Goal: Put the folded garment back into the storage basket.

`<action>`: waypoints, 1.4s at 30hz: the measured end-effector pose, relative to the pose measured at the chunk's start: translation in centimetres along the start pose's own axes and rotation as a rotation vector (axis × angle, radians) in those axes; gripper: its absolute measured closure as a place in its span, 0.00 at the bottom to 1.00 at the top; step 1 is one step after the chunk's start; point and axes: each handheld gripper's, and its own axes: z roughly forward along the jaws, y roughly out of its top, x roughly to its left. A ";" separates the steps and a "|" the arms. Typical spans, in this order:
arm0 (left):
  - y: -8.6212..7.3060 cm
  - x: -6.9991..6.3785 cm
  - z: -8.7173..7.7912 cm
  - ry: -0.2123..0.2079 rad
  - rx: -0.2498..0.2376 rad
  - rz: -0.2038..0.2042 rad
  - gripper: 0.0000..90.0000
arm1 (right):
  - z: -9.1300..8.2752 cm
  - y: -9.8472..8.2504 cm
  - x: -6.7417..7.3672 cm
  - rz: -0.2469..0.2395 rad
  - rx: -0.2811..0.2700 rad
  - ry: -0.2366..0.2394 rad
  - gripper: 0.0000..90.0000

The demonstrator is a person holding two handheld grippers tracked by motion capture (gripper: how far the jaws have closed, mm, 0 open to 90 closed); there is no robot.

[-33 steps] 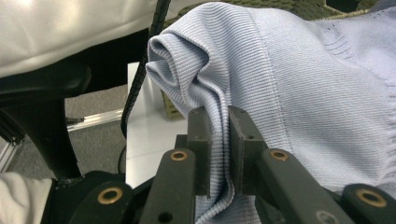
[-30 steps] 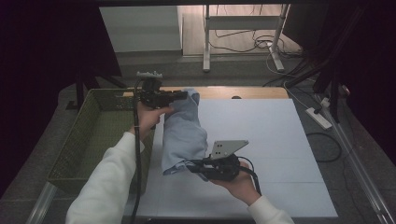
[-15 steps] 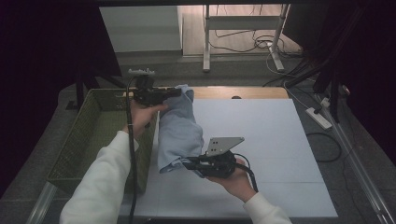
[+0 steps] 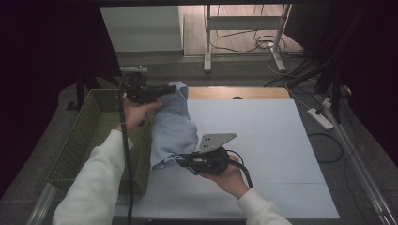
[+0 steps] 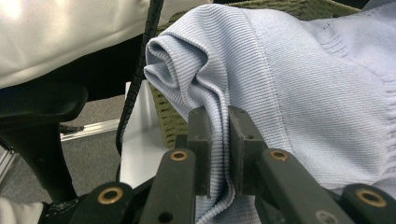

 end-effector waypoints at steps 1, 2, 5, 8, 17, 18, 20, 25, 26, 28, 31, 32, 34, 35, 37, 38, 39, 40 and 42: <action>0.0 0.1 -0.2 0.003 -0.003 0.000 0.90 | 0.2 0.1 0.0 -0.001 -0.001 0.003 0.89; 0.0 0.2 -0.4 0.005 -0.004 0.000 0.90 | 0.3 0.3 0.0 -0.002 0.000 0.004 0.89; 0.1 0.4 -1.0 0.014 -0.010 -0.002 0.90 | 0.7 0.6 0.0 -0.009 0.000 0.008 0.89; 0.2 0.6 -1.5 0.021 -0.016 -0.003 0.90 | 1.1 1.0 0.0 -0.015 -0.002 0.012 0.89; 0.3 1.3 -3.1 0.041 -0.028 -0.004 0.90 | 2.5 2.1 0.0 -0.026 -0.005 0.019 0.89; 0.3 1.3 -3.2 0.043 -0.030 -0.005 0.90 | 2.6 2.1 0.0 -0.024 -0.005 0.018 0.89; 0.3 1.5 -3.6 0.047 -0.032 -0.006 0.90 | 2.9 2.3 0.0 -0.026 -0.005 0.021 0.89; 0.3 1.9 -4.4 0.057 -0.035 -0.006 0.90 | 3.7 2.6 -0.1 -0.029 0.000 0.025 0.89; 0.2 1.9 -4.5 0.060 -0.037 -0.007 0.90 | 3.9 2.7 -0.1 -0.029 0.004 0.027 0.89; 0.2 2.1 -4.8 0.066 -0.039 -0.009 0.90 | 4.3 2.9 -0.1 -0.031 0.005 0.030 0.89; 0.1 2.4 -5.2 0.073 -0.043 -0.013 0.90 | 4.8 3.2 -0.1 -0.034 0.003 0.035 0.89; 0.1 2.4 -5.4 0.076 -0.043 -0.015 0.90 | 4.9 3.2 0.0 -0.035 0.002 0.034 0.89; 0.1 2.6 -5.6 0.080 -0.044 -0.015 0.90 | 5.1 3.4 0.0 -0.035 0.003 0.037 0.89; 0.1 2.6 -5.7 0.081 -0.044 -0.015 0.90 | 5.2 3.5 0.0 -0.036 0.002 0.037 0.89; 0.1 2.7 -5.8 0.083 -0.044 -0.014 0.90 | 5.4 3.6 0.0 -0.034 -0.003 0.041 0.89; 0.1 2.7 -5.9 0.085 -0.043 -0.015 0.90 | 5.5 3.6 0.0 -0.033 -0.002 0.044 0.89; 0.1 2.8 -5.9 0.086 -0.043 -0.016 0.90 | 5.6 3.7 -0.1 -0.032 -0.003 0.043 0.89; 0.1 2.8 -6.0 0.086 -0.044 -0.016 0.90 | 5.6 3.7 -0.1 -0.031 -0.004 0.047 0.89; 0.1 2.9 -6.1 0.089 -0.041 -0.015 0.90 | 5.8 3.8 -0.1 -0.029 -0.007 0.045 0.89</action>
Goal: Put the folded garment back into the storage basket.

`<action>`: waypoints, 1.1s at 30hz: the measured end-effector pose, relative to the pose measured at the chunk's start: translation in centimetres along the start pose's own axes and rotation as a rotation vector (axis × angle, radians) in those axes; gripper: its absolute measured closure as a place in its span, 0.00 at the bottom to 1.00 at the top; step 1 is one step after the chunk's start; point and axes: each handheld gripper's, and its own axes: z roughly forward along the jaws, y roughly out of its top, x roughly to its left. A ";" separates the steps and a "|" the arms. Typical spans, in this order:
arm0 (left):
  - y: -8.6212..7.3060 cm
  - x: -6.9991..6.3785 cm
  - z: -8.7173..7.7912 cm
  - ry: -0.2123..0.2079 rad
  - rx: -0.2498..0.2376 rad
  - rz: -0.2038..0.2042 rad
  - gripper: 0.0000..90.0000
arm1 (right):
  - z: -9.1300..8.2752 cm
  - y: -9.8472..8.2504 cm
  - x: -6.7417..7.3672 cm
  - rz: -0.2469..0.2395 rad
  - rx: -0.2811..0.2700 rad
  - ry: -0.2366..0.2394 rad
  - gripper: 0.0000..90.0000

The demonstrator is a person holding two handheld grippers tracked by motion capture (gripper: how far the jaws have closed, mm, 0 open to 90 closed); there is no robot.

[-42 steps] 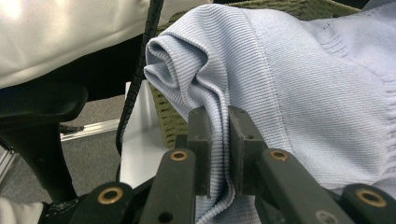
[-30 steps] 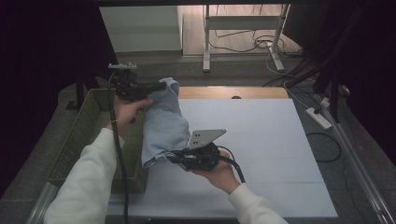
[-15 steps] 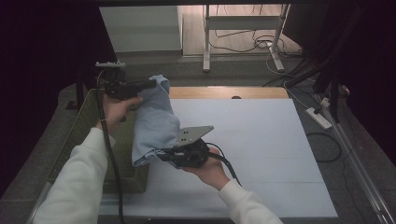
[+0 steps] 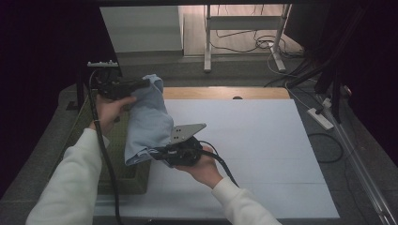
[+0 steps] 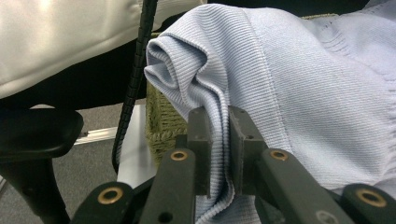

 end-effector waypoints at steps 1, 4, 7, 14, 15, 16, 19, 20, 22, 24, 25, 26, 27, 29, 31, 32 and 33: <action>0.0 0.0 -0.1 0.004 0.001 0.002 0.90 | 0.0 0.0 0.0 0.001 0.001 0.001 0.89; 0.1 0.2 -0.3 0.008 -0.003 0.000 0.90 | 0.2 0.2 -0.1 0.005 -0.004 0.000 0.89; 0.1 0.3 -0.5 0.011 -0.006 0.000 0.90 | 0.4 0.4 -0.1 0.004 -0.008 -0.006 0.89; 0.3 0.6 -1.2 0.022 -0.014 0.000 0.90 | 0.9 1.1 -0.3 0.001 -0.032 -0.023 0.89; 0.3 0.6 -1.4 0.022 -0.015 -0.001 0.90 | 1.1 1.1 -0.2 0.000 -0.032 -0.023 0.89; 0.3 0.7 -1.5 0.025 -0.014 -0.002 0.90 | 1.2 1.2 -0.3 -0.002 -0.032 -0.022 0.89; 0.3 0.9 -1.9 0.031 -0.019 -0.005 0.90 | 1.6 1.4 -0.3 -0.003 -0.033 -0.017 0.89; 0.3 1.0 -2.0 0.032 -0.019 -0.006 0.90 | 1.7 1.5 -0.3 -0.004 -0.033 -0.015 0.89; 0.2 1.2 -2.3 0.035 -0.019 -0.006 0.90 | 2.0 1.7 -0.3 -0.007 -0.034 -0.014 0.89; 0.2 1.3 -2.5 0.040 -0.021 -0.008 0.90 | 2.3 1.8 -0.2 -0.007 -0.034 -0.012 0.89; 0.1 1.4 -2.6 0.042 -0.020 -0.007 0.90 | 2.4 1.9 -0.2 -0.007 -0.035 -0.010 0.89; 0.0 1.6 -2.7 0.044 -0.021 -0.008 0.90 | 2.6 2.0 -0.2 -0.008 -0.034 -0.012 0.89; 0.0 1.7 -2.8 0.046 -0.022 -0.010 0.90 | 2.7 2.1 -0.1 -0.011 -0.034 -0.013 0.89; -0.2 2.0 -3.0 0.051 -0.019 -0.014 0.90 | 3.1 2.2 -0.1 -0.007 -0.040 -0.006 0.89; -0.4 2.3 -3.2 0.056 -0.019 -0.020 0.90 | 3.4 2.3 -0.1 -0.005 -0.038 -0.008 0.89; -0.5 2.4 -3.3 0.058 -0.020 -0.023 0.90 | 3.6 2.4 -0.1 -0.006 -0.035 -0.005 0.89; -0.6 2.5 -3.5 0.060 -0.020 -0.026 0.90 | 3.8 2.5 0.0 -0.004 -0.036 -0.007 0.89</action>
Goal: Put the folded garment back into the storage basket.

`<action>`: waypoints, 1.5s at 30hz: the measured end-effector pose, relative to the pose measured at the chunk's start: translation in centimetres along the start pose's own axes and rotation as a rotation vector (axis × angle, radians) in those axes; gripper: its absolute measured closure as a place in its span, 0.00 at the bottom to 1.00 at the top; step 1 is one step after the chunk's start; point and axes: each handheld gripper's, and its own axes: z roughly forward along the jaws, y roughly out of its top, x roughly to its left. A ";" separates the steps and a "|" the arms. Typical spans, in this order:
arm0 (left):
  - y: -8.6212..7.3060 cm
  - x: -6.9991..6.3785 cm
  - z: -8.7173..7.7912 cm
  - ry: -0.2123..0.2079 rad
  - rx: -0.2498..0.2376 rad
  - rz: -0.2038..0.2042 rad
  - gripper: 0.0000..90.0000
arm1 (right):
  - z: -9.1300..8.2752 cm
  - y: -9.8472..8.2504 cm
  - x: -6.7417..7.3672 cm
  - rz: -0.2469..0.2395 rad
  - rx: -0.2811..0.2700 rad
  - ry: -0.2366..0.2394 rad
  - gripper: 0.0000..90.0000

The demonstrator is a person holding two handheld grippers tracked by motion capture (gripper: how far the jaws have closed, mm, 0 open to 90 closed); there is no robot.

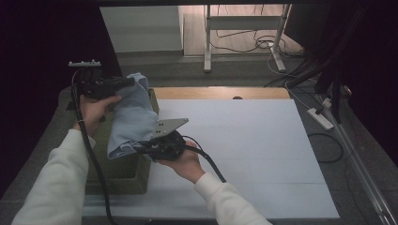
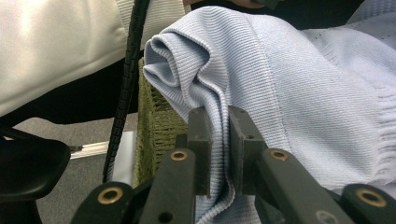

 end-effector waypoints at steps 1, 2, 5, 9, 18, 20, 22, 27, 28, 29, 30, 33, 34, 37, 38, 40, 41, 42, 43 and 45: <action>0.0 0.1 -0.1 0.001 -0.001 -0.002 0.90 | 0.2 0.1 0.0 -0.002 0.002 0.003 0.89; -0.1 0.2 -0.3 0.005 -0.001 -0.002 0.90 | 0.4 0.1 0.0 0.001 -0.001 0.006 0.89; -0.2 0.5 -0.7 0.011 -0.004 -0.006 0.90 | 0.9 0.4 0.1 -0.002 0.001 0.011 0.89; -0.3 0.8 -1.2 0.021 -0.005 -0.009 0.90 | 1.5 0.6 0.2 -0.008 0.000 0.018 0.89; -0.8 1.6 -2.2 0.036 -0.012 -0.022 0.90 | 2.6 0.9 0.2 -0.006 0.009 0.027 0.89; -0.8 1.7 -2.4 0.039 -0.012 -0.023 0.90 | 2.9 0.9 0.2 -0.008 0.012 0.029 0.89; -0.8 1.8 -2.5 0.042 -0.013 -0.023 0.90 | 3.1 1.0 0.2 -0.012 0.016 0.032 0.89; -0.9 2.1 -2.9 0.048 -0.015 -0.025 0.90 | 3.9 1.3 0.3 -0.008 0.016 0.038 0.89; -0.9 2.1 -3.0 0.050 -0.015 -0.024 0.90 | 4.1 1.3 0.3 -0.008 0.019 0.037 0.89; -0.9 2.2 -3.1 0.052 -0.016 -0.026 0.90 | 4.3 1.4 0.3 -0.010 0.023 0.039 0.89; -1.0 2.3 -3.2 0.053 -0.017 -0.027 0.90 | 4.5 1.4 0.3 -0.009 0.023 0.041 0.89; -1.1 2.6 -3.5 0.059 -0.017 -0.030 0.90 | 5.1 1.4 0.3 -0.011 0.034 0.044 0.89; -1.2 2.8 -3.6 0.062 -0.017 -0.032 0.90 | 5.3 1.4 0.3 -0.009 0.037 0.046 0.89; -1.6 3.2 -3.8 0.067 -0.014 -0.040 0.90 | 5.8 1.3 0.2 -0.007 0.043 0.052 0.89; -1.7 3.4 -3.9 0.069 -0.011 -0.042 0.90 | 6.0 1.3 0.2 -0.008 0.048 0.056 0.89; -2.0 3.8 -4.0 0.076 -0.009 -0.048 0.90 | 6.5 1.3 0.2 -0.003 0.049 0.056 0.89; -2.1 4.0 -4.0 0.078 -0.006 -0.052 0.90 | 6.7 1.2 0.2 -0.003 0.052 0.058 0.89; -2.3 4.1 -4.0 0.084 0.000 -0.055 0.90 | 6.9 1.2 0.2 -0.002 0.055 0.057 0.89; -2.5 4.3 -4.0 0.090 0.008 -0.054 0.90 | 7.2 1.1 0.1 0.001 0.057 0.058 0.89; -2.8 4.7 -3.9 0.091 0.014 -0.065 0.90 | 7.7 0.9 0.1 0.002 0.068 0.058 0.89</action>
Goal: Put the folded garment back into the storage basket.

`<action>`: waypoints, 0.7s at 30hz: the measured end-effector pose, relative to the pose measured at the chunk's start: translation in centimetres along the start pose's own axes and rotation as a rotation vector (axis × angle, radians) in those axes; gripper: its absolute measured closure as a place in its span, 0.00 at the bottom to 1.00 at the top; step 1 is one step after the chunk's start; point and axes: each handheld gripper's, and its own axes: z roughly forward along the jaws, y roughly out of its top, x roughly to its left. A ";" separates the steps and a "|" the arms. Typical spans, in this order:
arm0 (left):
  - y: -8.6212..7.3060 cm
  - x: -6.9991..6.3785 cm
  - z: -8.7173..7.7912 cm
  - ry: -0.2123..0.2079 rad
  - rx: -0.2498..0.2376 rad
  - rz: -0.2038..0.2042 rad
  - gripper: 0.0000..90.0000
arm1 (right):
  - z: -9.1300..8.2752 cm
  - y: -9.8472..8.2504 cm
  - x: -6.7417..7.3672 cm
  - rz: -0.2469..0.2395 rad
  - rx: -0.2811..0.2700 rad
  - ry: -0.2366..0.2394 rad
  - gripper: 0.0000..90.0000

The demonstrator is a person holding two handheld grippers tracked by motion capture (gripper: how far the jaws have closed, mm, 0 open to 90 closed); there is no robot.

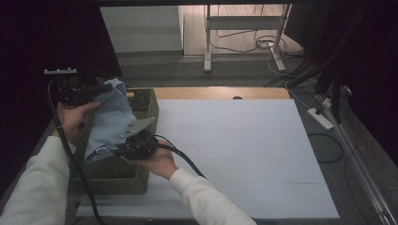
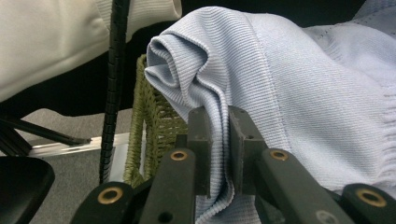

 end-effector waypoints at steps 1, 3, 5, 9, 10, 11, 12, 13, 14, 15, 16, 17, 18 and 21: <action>-0.2 0.2 0.1 0.002 0.004 -0.004 0.90 | 0.2 -0.1 -0.1 -0.002 0.008 -0.004 0.89; -0.5 0.5 0.2 0.006 0.010 -0.011 0.90 | 0.7 -0.3 -0.2 0.003 0.016 -0.002 0.89; -0.7 0.9 0.4 0.008 0.015 -0.015 0.90 | 1.1 -0.5 -0.3 0.012 0.022 0.001 0.89; -1.0 1.3 0.7 0.008 0.022 -0.020 0.90 | 1.8 -0.8 -0.4 0.020 0.031 0.004 0.89; -1.1 1.3 0.7 0.007 0.022 -0.021 0.90 | 1.9 -0.8 -0.4 0.021 0.034 0.004 0.89; -1.1 1.4 0.8 0.007 0.024 -0.021 0.90 | 2.0 -0.8 -0.5 0.021 0.037 0.005 0.89; -1.1 1.4 0.8 0.008 0.025 -0.022 0.90 | 2.1 -0.9 -0.5 0.022 0.039 0.007 0.89; -1.2 1.4 0.8 0.009 0.027 -0.024 0.90 | 2.2 -0.9 -0.5 0.022 0.041 0.006 0.89; -1.2 1.5 0.9 0.010 0.029 -0.024 0.90 | 2.3 -0.9 -0.5 0.023 0.042 0.006 0.89; -1.2 1.5 0.9 0.011 0.030 -0.023 0.90 | 2.4 -0.9 -0.6 0.024 0.044 0.008 0.89; -1.3 1.6 0.9 0.012 0.030 -0.024 0.90 | 2.4 -0.9 -0.6 0.026 0.045 0.007 0.89; -1.3 1.6 0.9 0.012 0.031 -0.025 0.90 | 2.5 -1.0 -0.6 0.027 0.047 0.005 0.89; -1.4 1.7 0.9 0.012 0.031 -0.027 0.90 | 2.6 -1.0 -0.6 0.026 0.048 0.004 0.89; -1.6 1.8 1.1 0.014 0.038 -0.028 0.90 | 2.7 -1.0 -0.6 0.026 0.057 0.004 0.89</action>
